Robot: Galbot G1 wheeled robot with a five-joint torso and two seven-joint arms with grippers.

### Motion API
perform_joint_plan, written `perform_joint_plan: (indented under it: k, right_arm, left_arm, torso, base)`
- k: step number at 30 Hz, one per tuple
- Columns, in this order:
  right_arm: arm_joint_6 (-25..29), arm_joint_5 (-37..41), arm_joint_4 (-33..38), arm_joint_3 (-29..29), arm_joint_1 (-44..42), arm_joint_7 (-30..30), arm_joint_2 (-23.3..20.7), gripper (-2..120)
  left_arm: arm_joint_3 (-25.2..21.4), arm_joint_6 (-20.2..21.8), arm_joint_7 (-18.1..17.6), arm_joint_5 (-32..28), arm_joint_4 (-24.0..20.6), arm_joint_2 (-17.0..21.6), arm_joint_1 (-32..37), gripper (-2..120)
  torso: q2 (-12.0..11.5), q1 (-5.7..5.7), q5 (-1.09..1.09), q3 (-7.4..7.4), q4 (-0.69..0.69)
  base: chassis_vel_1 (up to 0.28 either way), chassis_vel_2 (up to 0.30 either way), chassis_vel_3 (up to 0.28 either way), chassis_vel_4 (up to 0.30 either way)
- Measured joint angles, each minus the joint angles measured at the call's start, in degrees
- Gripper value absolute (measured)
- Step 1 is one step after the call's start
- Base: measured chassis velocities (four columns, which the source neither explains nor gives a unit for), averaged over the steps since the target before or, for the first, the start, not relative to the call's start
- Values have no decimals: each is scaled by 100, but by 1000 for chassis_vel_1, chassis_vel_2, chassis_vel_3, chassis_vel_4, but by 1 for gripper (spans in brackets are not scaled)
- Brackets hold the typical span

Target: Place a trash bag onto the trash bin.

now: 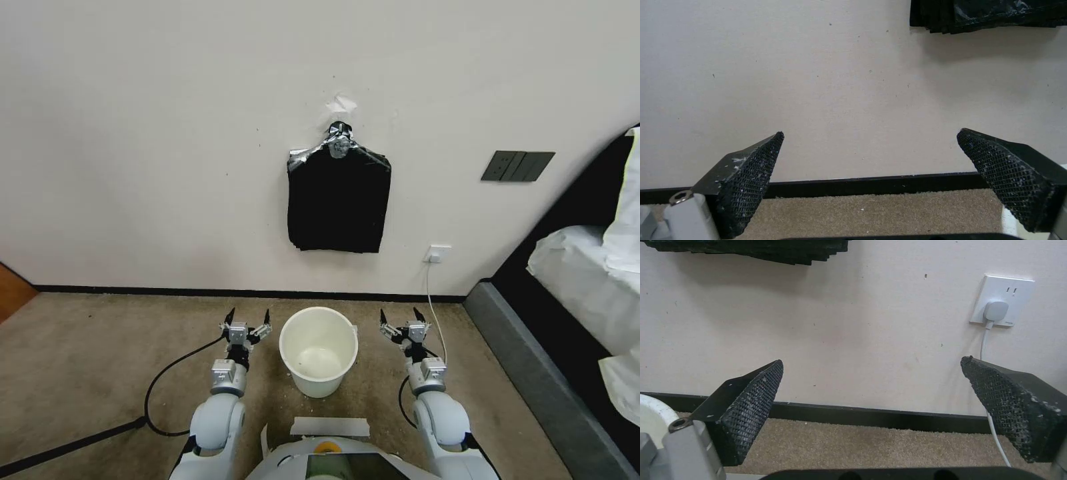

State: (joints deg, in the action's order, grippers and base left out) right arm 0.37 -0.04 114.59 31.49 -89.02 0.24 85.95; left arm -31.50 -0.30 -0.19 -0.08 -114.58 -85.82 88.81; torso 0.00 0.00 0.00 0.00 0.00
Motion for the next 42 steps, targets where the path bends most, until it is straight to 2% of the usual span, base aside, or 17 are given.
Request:
perform_joint_plan:
  k: [4, 5, 6, 7, 9, 10, 11, 13, 24, 28, 30, 32, 35, 36, 39, 40, 42]
  right_arm:
    - [186, -34, -2, -13, -68, 85, 6, 100]
    - [588, -117, -14, -60, -246, 266, 33, 100]
    - [588, -117, -14, -60, -246, 266, 33, 100]
    - [932, -191, -23, -99, -385, 422, 54, 100]
    - [932, -191, -23, -99, -385, 422, 54, 100]
    - [1354, -259, -17, -153, -579, 606, 82, 100]
    - [1354, -259, -17, -153, -579, 606, 82, 100]
    - [1517, -204, 117, -168, -723, 648, 94, 100]
    - [1491, 38, 209, -210, -726, 648, -29, 100]
    - [1184, 862, 300, -557, -314, 648, -507, 100]
    - [1184, 862, 300, -557, -314, 648, -507, 100]
    - [879, 1817, 256, -928, 346, 649, -1026, 100]
    - [879, 1817, 256, -928, 346, 649, -1026, 100]
    - [648, 2530, 160, -1229, 938, 656, -1387, 100]
    - [648, 2530, 160, -1229, 938, 656, -1387, 100]
    - [320, 3343, 74, -1634, 1838, 803, -1719, 100]
    - [63, 4155, -28, -1996, 2754, 1026, -1874, 100]
  left_arm:
    - [15, -171, -81, -59, 22, 43, 14, 100]
    - [45, -544, -254, -187, 73, 134, 42, 100]
    - [45, -544, -254, -187, 73, 134, 42, 100]
    - [69, -843, -390, -287, 113, 203, 65, 100]
    - [69, -843, -390, -287, 113, 203, 65, 100]
    - [114, -1369, -630, -473, 189, 328, 109, 100]
    - [114, -1369, -630, -473, 189, 328, 109, 100]
    - [264, -1853, -563, -565, 250, 475, 253, 100]
    - [477, -1945, -369, -599, 266, 595, 351, 100]
    - [360, -1916, -323, -687, 183, 674, 418, 100]
    - [360, -1916, -323, -687, 183, 674, 418, 100]
    - [222, -1926, -279, -709, 104, 694, 583, 100]
    - [222, -1926, -279, -709, 104, 694, 583, 100]
    - [116, -1966, -258, -711, 79, 666, 683, 100]
    - [116, -1966, -258, -711, 79, 666, 683, 100]
    - [-5, -1997, -248, -711, 1, 603, 792, 100]
    - [-113, -2012, -248, -710, -100, 526, 870, 100]
  torso:
    - [0, 0, 0, 0, 2]
    - [0, 0, 0, 0, -1]
    - [0, 0, 0, 0, -1]
    - [0, 0, 0, 0, 0]
    - [0, 0, 0, 0, 0]
    - [0, 0, 1, 0, 0]
    - [0, 0, 1, 0, 0]
    - [0, 0, -1, 0, 0]
    - [0, 0, 0, 0, 0]
    - [0, 0, 0, 0, 0]
    - [0, 0, 0, 0, 0]
    - [0, 0, 0, 0, 1]
    - [0, 0, 0, 0, 1]
    - [0, 0, 0, 0, -1]
    - [0, 0, 0, 0, -1]
    - [0, 0, 2, 1, -1]
    - [0, 0, -1, 1, 3]
  base:
    - [0, 0, 0, 0]
    - [0, 0, 0, 0]
    - [0, 0, 0, 0]
    - [0, 0, 0, 0]
    - [0, 0, 0, 0]
    - [0, 0, 0, 0]
    - [0, 0, 0, 0]
    - [0, 0, 0, 0]
    - [0, 0, 0, 0]
    - [0, 0, 0, 0]
    - [0, 0, 0, 0]
    - [0, 0, 0, 0]
    - [0, 0, 0, 0]
    - [0, 0, 0, 0]
    - [0, 0, 0, 0]
    - [0, 0, 0, 0]
    - [0, 0, 0, 0]
